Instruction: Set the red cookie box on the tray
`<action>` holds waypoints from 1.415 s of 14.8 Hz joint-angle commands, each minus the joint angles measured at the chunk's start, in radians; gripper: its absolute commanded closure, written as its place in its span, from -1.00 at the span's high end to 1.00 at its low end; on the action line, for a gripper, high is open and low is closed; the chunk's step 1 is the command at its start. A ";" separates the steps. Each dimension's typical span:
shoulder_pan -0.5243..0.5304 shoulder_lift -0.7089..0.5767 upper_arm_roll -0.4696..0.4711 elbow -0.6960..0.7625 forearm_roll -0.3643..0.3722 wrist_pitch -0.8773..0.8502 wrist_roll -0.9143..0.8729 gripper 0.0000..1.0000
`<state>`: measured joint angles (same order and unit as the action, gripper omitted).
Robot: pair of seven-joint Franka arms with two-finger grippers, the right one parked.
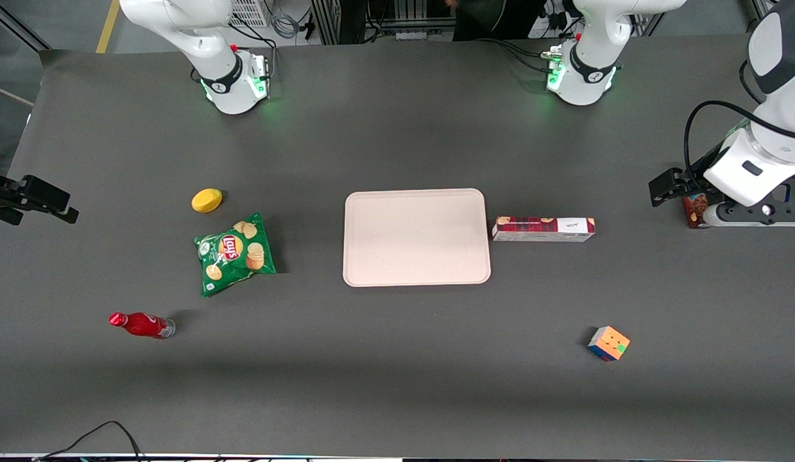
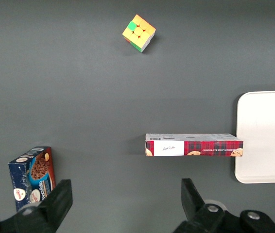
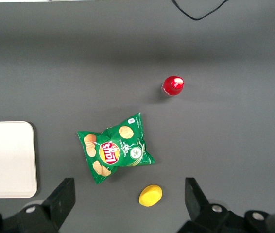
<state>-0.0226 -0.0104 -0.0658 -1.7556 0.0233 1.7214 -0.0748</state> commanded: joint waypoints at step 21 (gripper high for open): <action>0.007 0.010 0.001 0.037 -0.009 -0.060 0.027 1.00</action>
<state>-0.0201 -0.0073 -0.0617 -1.7436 0.0232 1.6992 -0.0682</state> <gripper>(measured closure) 0.000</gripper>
